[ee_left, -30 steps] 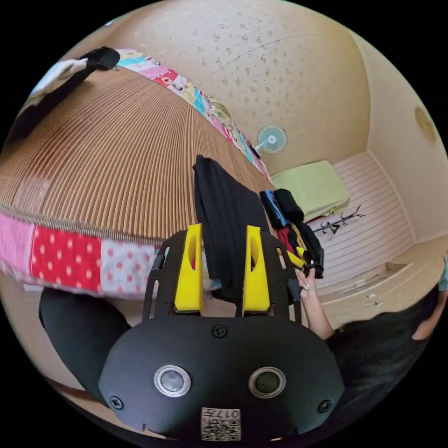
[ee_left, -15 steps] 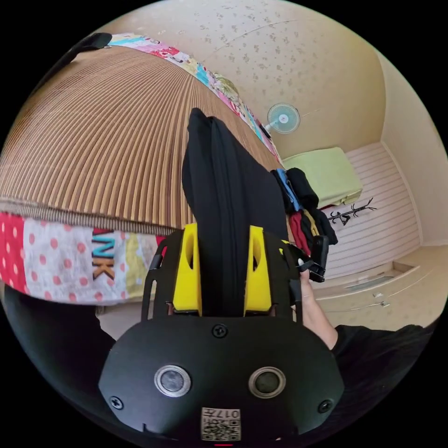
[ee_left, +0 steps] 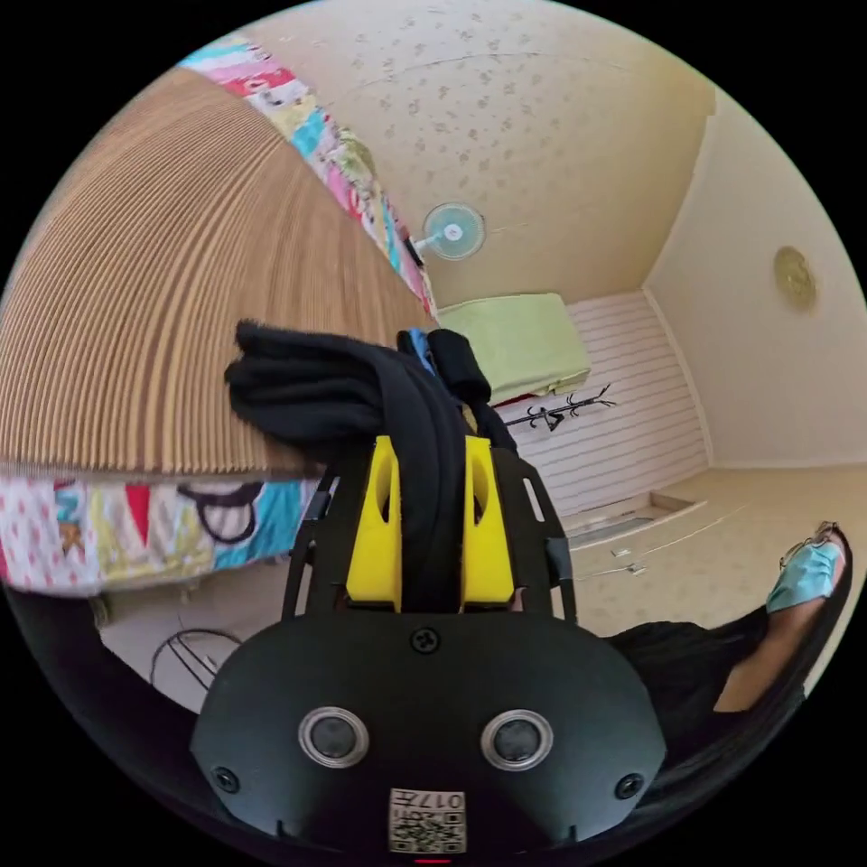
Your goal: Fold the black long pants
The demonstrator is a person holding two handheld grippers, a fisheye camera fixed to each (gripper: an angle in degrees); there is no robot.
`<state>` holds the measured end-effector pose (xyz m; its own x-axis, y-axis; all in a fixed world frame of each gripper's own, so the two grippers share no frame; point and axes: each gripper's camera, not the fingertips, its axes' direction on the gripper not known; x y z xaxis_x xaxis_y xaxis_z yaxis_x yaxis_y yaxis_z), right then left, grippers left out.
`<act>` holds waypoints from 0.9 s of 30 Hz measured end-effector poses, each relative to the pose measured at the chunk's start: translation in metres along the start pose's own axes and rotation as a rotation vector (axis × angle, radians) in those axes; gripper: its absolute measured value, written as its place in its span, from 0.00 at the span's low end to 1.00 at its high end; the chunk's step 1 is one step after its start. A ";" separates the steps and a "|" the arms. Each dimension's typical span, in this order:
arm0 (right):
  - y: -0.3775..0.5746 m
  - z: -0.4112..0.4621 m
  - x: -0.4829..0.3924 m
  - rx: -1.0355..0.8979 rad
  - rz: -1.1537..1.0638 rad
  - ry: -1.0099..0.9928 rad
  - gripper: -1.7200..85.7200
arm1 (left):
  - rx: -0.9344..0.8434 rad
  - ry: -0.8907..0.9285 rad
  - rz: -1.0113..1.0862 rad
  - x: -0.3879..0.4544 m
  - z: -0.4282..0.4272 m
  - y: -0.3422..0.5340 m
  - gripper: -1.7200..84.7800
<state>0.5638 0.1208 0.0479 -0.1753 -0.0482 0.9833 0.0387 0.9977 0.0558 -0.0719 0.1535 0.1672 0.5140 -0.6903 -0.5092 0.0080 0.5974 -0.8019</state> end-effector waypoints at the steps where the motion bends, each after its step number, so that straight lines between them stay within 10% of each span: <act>1: -0.027 -0.012 -0.020 0.017 -0.062 0.022 0.10 | -0.009 0.007 0.060 0.023 0.018 -0.027 0.14; 9: -0.186 -0.127 -0.182 0.323 -0.437 0.352 0.10 | -0.187 0.125 0.473 0.209 0.208 -0.231 0.16; 14: -0.245 -0.202 -0.166 0.655 -0.302 0.589 0.11 | -0.298 -0.027 0.487 0.242 0.322 -0.298 0.16; 18: -0.267 -0.271 -0.036 0.746 0.232 0.780 0.11 | -0.310 -0.054 0.480 0.167 0.330 -0.223 0.14; 27: -0.145 -0.149 -0.044 0.458 -0.009 1.049 0.05 | -0.310 -0.651 0.135 -0.031 0.145 0.022 0.12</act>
<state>0.7128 -0.0286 0.0225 0.7419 0.1433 0.6550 -0.3585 0.9103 0.2070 0.0366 0.2472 0.2111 0.8998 -0.1788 -0.3981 -0.2849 0.4503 -0.8462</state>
